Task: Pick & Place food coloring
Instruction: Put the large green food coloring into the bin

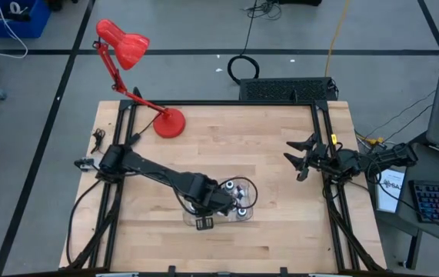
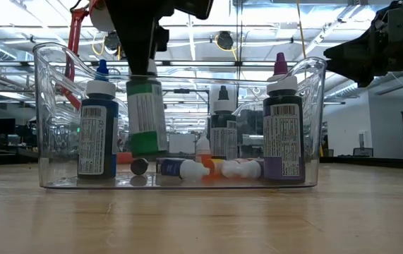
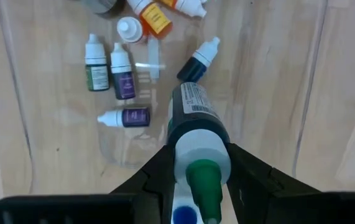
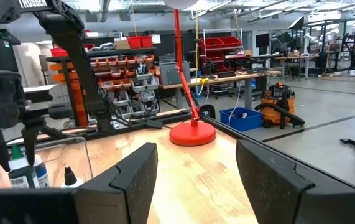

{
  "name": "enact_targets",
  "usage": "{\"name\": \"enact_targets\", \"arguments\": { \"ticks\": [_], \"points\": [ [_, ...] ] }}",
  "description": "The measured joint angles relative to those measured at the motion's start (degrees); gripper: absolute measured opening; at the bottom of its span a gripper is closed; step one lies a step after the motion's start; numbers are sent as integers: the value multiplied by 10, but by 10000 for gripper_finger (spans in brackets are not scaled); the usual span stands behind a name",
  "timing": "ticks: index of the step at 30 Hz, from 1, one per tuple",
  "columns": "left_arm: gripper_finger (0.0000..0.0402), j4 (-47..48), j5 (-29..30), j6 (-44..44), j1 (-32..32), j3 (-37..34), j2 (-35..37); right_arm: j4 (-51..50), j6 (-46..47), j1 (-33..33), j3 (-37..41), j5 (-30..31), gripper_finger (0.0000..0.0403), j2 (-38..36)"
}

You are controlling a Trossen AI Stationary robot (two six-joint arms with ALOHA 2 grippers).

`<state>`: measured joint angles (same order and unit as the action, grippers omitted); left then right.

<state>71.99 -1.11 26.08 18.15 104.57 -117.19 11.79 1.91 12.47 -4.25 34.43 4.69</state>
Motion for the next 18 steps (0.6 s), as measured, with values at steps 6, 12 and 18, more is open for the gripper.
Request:
{"name": "enact_targets", "arguments": {
  "ticks": [6, 12, 18],
  "points": [
    [116, 3, -19, 5, 3, -5, 0, 0, 0, 0, 0, 0, 206, 0],
    [116, -8, -33, 23, 2, -40, 0, 0, 0, 0, 0, 0, 207, 0],
    [116, -36, -33, 29, 2, -55, 3, 0, 0, 0, 0, 0, 207, 0]
  ]
}}
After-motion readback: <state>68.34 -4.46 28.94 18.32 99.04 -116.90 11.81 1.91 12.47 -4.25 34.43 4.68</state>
